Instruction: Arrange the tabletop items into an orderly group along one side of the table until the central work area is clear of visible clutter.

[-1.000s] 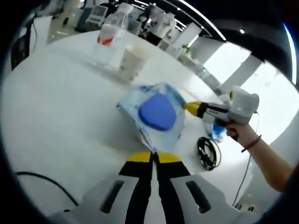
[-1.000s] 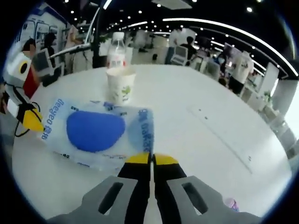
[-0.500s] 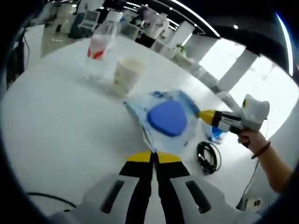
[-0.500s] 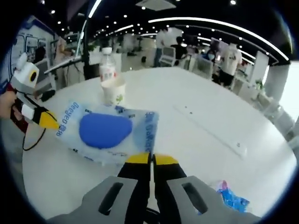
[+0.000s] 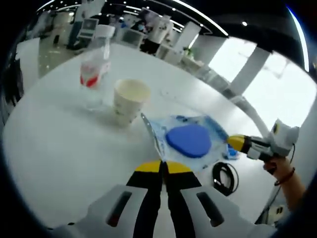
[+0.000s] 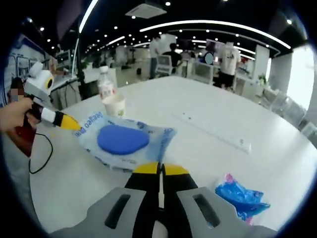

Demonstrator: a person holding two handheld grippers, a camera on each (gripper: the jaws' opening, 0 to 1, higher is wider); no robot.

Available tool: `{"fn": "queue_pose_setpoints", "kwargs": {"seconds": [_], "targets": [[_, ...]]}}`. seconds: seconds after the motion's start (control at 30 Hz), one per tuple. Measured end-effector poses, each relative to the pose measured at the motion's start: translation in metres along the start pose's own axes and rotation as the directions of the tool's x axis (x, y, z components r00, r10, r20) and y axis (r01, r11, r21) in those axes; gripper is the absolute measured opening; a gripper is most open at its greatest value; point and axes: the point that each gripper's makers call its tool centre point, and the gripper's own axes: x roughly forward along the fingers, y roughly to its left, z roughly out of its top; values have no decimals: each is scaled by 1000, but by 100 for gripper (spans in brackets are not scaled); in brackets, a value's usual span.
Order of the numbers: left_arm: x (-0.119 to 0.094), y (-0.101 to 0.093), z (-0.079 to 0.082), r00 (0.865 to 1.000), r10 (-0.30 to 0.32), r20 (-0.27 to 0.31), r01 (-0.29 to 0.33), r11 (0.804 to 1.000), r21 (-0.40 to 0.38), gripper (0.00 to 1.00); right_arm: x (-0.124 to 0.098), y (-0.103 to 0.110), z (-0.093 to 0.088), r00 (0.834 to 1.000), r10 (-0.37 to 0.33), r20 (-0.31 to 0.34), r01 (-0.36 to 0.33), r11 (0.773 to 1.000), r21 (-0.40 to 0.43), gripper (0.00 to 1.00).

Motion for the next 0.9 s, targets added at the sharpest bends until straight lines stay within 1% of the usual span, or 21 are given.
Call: {"fn": "queue_pose_setpoints", "kwargs": {"seconds": [0.13, 0.2, 0.3, 0.37, 0.5, 0.53, 0.57, 0.63, 0.77, 0.8, 0.9], "targets": [[12, -3, 4, 1000, -4, -8, 5, 1000, 17, 0, -6, -4, -2, 999, -27, 18, 26, 999, 29, 1], [17, -5, 4, 1000, -10, -8, 10, 1000, 23, 0, -8, -7, -3, 999, -45, 24, 44, 999, 30, 1], [28, -7, 4, 1000, -14, -18, 15, 999, 33, 0, -10, -14, -5, 997, -76, 31, 74, 995, 61, 1], [35, -8, 6, 1000, -21, -13, 21, 1000, 16, 0, -10, -17, -6, 995, -95, 36, 93, 994, 58, 1], [47, -6, 11, 1000, -22, -1, 22, 1000, 10, 0, -9, -18, -10, 991, -131, 36, 129, 990, 56, 1], [51, -8, 15, 999, -33, 14, 33, 999, 7, 0, -8, -18, -12, 989, -142, 38, 140, 989, 48, 1], [53, -8, 17, 999, -34, 15, 34, 999, 10, 0, -8, -18, -12, 988, -149, 39, 148, 988, 33, 1], [56, -7, 18, 1000, -27, 10, 27, 1000, 14, 0, -6, -17, -14, 987, -156, 40, 155, 987, 37, 1], [66, -4, 24, 999, -18, 27, 17, 1000, 20, 0, -2, -17, -17, 985, -169, 38, 168, 985, 38, 1], [68, -4, 25, 999, -15, 32, 14, 1000, 24, 0, 0, -17, -20, 984, -175, 32, 174, 984, 49, 1], [74, -3, 26, 999, -8, 43, 7, 1000, 23, 0, 4, -18, -25, 982, -185, 21, 184, 981, 61, 1]]}}
